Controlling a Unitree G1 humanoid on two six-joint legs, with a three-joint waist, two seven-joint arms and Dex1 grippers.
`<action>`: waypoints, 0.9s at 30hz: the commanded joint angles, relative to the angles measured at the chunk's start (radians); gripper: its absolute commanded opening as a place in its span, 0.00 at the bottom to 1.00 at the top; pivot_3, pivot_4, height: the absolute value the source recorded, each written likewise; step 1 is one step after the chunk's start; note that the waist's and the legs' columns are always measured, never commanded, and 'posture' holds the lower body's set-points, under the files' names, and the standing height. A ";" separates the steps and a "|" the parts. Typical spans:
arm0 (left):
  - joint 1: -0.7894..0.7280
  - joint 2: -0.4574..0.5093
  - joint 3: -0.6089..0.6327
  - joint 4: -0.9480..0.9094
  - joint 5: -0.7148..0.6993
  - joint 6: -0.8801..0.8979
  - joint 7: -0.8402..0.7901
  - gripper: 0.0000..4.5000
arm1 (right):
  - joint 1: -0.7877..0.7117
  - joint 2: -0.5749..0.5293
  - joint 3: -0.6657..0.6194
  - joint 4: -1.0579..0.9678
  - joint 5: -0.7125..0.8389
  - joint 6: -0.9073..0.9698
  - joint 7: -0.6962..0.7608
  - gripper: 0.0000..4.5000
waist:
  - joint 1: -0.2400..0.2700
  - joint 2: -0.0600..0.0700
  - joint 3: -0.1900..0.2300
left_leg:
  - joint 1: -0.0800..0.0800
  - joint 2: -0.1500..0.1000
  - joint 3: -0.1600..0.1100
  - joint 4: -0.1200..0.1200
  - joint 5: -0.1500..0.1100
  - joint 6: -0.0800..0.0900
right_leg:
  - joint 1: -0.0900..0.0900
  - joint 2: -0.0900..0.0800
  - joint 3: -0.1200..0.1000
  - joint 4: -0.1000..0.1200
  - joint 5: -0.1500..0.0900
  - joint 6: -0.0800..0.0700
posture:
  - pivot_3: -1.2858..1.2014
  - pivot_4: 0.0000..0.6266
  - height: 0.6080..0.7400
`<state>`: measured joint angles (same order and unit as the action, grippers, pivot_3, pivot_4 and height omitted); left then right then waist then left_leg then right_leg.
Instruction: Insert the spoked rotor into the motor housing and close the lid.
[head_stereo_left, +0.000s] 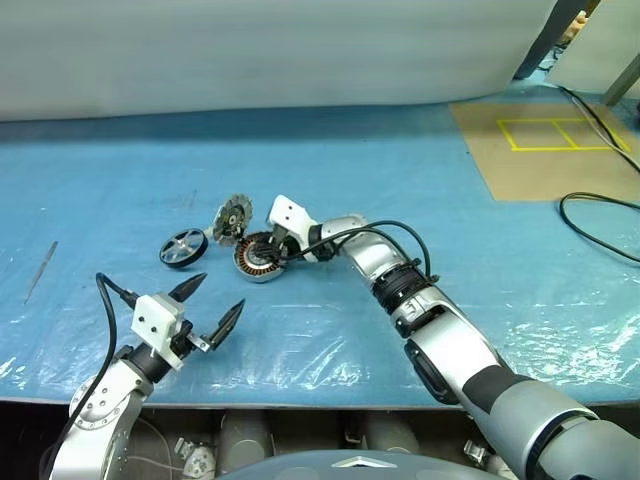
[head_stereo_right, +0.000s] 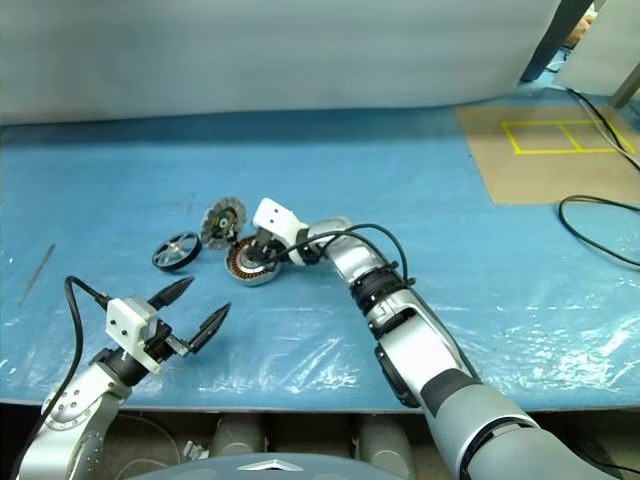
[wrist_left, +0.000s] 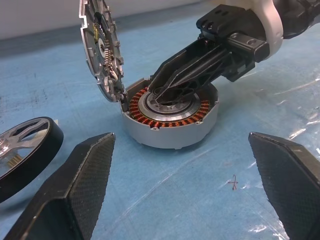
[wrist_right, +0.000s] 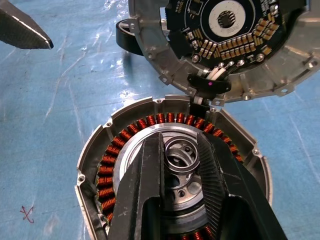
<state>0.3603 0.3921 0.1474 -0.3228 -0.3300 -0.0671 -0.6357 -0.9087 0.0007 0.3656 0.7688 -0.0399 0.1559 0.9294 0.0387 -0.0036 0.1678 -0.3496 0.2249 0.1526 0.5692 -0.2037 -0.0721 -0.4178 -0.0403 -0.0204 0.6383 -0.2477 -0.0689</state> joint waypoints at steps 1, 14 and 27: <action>-0.008 0.005 0.000 -0.028 0.000 -0.010 0.002 1.00 | 0.006 0.000 0.005 -0.040 -0.007 -0.015 0.015 0.13 | 0.000 0.000 0.000 | 0.000 0.000 0.000 0.000 0.000 0.000 | 0.000 0.000 0.000 0.000 0.000 0.000 | 0.52 0.24 1.00; -0.024 0.006 -0.007 -0.042 -0.001 0.012 0.007 1.00 | 0.015 -0.015 0.006 -0.039 -0.028 -0.017 0.021 0.13 | 0.000 0.000 0.000 | 0.000 0.000 0.000 0.001 0.000 0.000 | 0.000 0.000 0.000 0.001 0.000 0.000 | 0.52 0.24 1.00; -0.028 0.008 -0.009 -0.036 -0.004 0.010 0.007 1.00 | 0.023 -0.018 0.011 -0.045 -0.043 0.002 0.030 0.13 | 0.000 0.000 0.000 | 0.000 0.000 0.000 0.001 0.000 0.000 | 0.000 0.000 0.000 0.001 0.000 0.000 | 0.52 0.24 1.00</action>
<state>0.3309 0.3927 0.1303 -0.3294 -0.3300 -0.0456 -0.6282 -0.8934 -0.0223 0.3682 0.7377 -0.0761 0.1522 0.9572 0.0388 -0.0037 0.1677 -0.3493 0.2249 0.1526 0.5707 -0.2039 -0.0716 -0.4176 -0.0403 -0.0202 0.6396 -0.2477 -0.0689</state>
